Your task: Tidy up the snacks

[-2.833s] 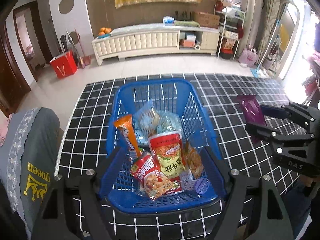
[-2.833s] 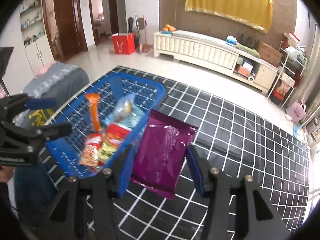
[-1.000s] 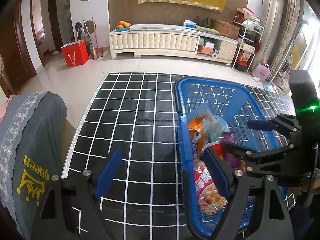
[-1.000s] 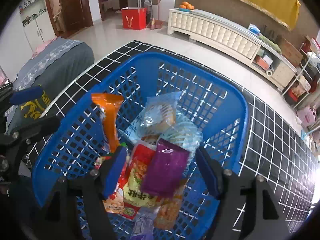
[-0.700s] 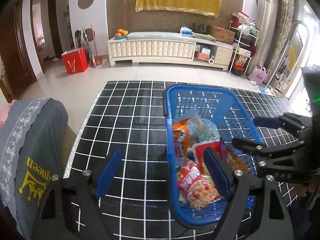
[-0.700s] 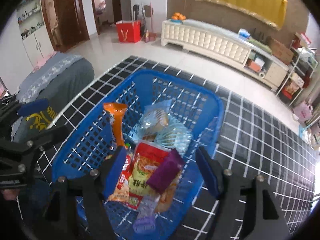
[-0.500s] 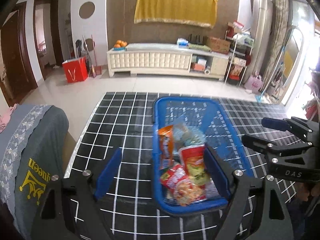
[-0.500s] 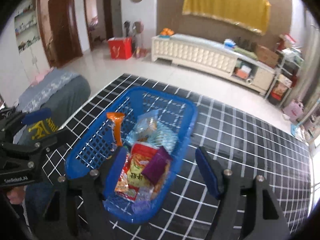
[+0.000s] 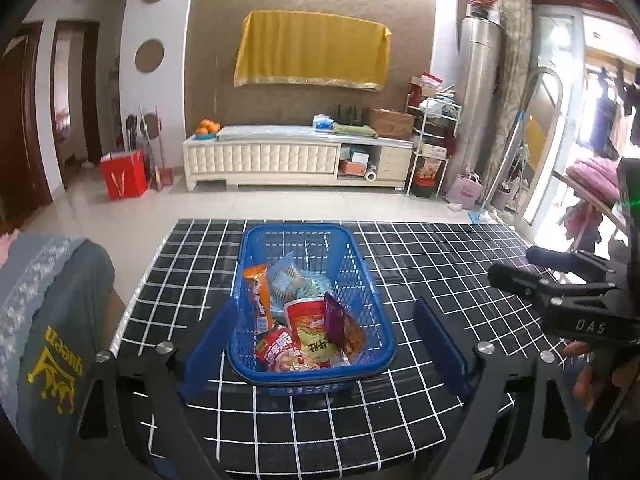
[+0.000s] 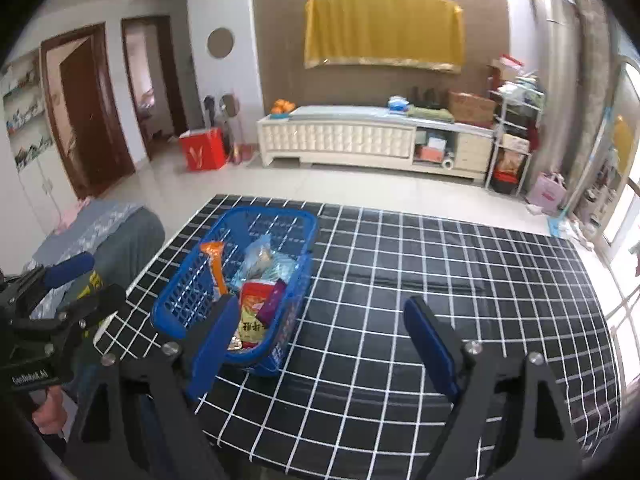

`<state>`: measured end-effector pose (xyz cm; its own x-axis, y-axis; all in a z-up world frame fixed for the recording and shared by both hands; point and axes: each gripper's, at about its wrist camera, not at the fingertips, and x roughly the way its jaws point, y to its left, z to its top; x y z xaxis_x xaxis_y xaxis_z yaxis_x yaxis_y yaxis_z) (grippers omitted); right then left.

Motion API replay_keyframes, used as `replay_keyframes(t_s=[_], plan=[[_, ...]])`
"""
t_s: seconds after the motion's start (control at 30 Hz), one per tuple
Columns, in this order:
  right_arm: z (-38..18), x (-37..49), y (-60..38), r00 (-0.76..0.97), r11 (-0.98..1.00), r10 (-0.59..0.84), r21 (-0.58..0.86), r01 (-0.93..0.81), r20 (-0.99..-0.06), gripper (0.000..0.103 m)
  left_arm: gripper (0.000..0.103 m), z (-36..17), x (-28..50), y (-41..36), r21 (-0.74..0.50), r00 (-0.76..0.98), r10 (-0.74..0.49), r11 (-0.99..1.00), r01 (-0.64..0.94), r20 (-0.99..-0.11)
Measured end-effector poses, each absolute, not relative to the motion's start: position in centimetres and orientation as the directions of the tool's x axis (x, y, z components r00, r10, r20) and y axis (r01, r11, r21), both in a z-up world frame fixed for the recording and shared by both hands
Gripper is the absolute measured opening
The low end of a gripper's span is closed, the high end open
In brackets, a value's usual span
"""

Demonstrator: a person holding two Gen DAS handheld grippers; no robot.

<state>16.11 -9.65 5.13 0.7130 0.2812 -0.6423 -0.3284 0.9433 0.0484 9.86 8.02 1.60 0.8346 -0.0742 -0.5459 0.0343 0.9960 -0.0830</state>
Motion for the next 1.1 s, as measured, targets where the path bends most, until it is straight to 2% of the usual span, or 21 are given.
replay_keyframes(t_s=[0.03, 0.07, 0.1, 0.37, 0.57, 1.1], plan=[[5.4, 15.6, -10.0, 0.726, 0.947, 0.276, 0.049, -0.318, -0.630, 0.090, 0.094, 1.9, 9.5, 7.7, -0.077, 0.840, -0.072, 0.996, 0.035, -0.538], [5.7, 14.9, -10.4, 0.742, 0.951, 0.269, 0.046, -0.307, -0.614, 0.099, 0.098, 2.3, 9.0, 7.4, -0.079, 0.846, -0.075, 0.996, 0.039, -0.528], [5.9, 14.5, -10.5, 0.752, 0.953, 0.265, 0.042, -0.301, -0.603, 0.103, 0.103, 2.6, 8.6, 7.1, -0.084, 0.852, -0.081, 0.996, 0.043, -0.517], [8.8, 9.2, -12.0, 0.851, 0.966, 0.213, -0.029, -0.258, -0.480, 0.103, 0.103, 4.4, 5.4, 5.3, -0.082, 0.880, -0.083, 0.995, 0.050, -0.468], [9.2, 7.1, -12.7, 0.856, 0.967, 0.189, -0.059, -0.247, -0.481, 0.103, 0.103, 5.4, 3.0, 3.9, -0.051, 0.888, -0.077, 0.997, 0.060, -0.454], [9.0, 3.5, -13.0, 0.849, 0.959, 0.241, -0.020, -0.283, -0.471, 0.103, 0.103, 5.5, -0.3, 1.9, -0.002, 0.894, -0.079, 0.996, 0.087, -0.442]])
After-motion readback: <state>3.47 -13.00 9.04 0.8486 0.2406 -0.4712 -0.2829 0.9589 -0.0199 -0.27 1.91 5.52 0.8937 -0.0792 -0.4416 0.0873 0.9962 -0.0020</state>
